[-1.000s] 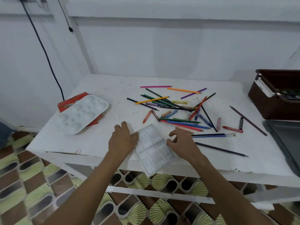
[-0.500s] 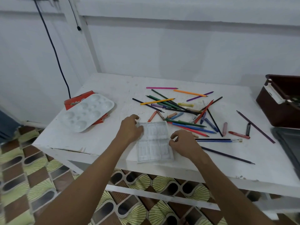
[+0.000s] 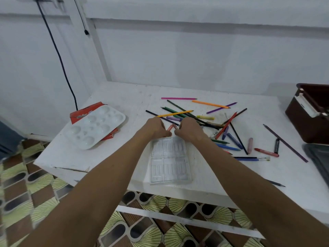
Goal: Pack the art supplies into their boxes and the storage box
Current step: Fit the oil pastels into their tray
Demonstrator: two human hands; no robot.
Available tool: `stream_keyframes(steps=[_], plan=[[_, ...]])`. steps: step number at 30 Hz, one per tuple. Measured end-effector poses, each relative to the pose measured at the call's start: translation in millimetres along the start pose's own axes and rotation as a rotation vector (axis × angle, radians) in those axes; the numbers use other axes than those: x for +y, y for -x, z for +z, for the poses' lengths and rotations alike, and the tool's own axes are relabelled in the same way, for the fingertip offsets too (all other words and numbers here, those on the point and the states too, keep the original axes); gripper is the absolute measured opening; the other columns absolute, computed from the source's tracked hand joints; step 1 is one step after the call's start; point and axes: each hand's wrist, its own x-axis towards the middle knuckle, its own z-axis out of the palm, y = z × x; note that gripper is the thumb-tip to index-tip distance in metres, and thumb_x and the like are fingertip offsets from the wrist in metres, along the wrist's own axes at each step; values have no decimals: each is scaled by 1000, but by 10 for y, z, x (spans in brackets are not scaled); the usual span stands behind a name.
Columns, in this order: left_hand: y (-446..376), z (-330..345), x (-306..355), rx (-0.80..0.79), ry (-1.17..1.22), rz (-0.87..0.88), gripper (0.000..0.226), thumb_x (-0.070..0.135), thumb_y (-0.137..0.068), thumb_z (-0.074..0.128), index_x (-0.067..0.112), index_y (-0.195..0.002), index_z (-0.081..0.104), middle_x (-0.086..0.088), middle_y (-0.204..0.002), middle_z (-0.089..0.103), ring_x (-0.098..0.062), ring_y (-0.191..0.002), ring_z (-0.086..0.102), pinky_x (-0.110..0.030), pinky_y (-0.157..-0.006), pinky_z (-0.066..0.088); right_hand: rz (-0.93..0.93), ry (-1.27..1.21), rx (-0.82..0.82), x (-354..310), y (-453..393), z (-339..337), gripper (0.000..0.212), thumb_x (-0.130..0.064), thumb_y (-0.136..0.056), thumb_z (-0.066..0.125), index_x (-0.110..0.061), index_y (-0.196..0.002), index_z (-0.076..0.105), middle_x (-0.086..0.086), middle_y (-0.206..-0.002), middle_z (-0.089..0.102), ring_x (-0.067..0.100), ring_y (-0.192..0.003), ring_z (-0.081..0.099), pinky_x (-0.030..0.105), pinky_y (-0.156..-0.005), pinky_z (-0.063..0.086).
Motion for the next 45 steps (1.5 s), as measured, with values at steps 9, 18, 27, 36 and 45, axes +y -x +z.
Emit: stream_keyframes(steps=[9,18,27,36,45], plan=[[-13,-59,-109,87,121,-7,25,27,-82,68,3,-87,72,-10,-79,67,-18,-71,57,-25,-61,45,-15,16,-22,-15,-65,-27,23,-19,-77,64,-13,-64,45,1,-61,46,16,-56,47,25,-53,35],[517,-489,-331,318,550,112,10,22,-80,70,25,-71,74,-9,-74,70,-20,-66,58,-33,-62,50,-298,-632,35,-185,179,-332,8,-2,-77,68,-4,-84,71,6,-68,69,2,-59,60,13,-56,46],[650,-176,-506,125,535,-24,20,23,-91,63,6,-102,65,-12,-84,72,-20,-71,69,-35,-67,59,-144,-635,-287,-245,402,-31,28,-16,-85,69,1,-106,67,12,-82,71,18,-72,69,32,-75,59],[509,25,-599,125,376,-19,27,31,-82,73,12,-94,58,-9,-73,71,-17,-54,65,-25,-48,52,-139,-389,-114,-281,441,264,44,-35,-73,79,-8,-106,65,10,-91,71,20,-77,68,39,-76,57],[543,82,-752,66,414,50,27,40,-83,71,17,-98,68,-4,-63,70,-17,-52,61,-28,-54,52,-255,-351,-139,-203,493,227,30,-10,-82,66,-5,-111,68,12,-94,72,16,-77,65,31,-81,56]])
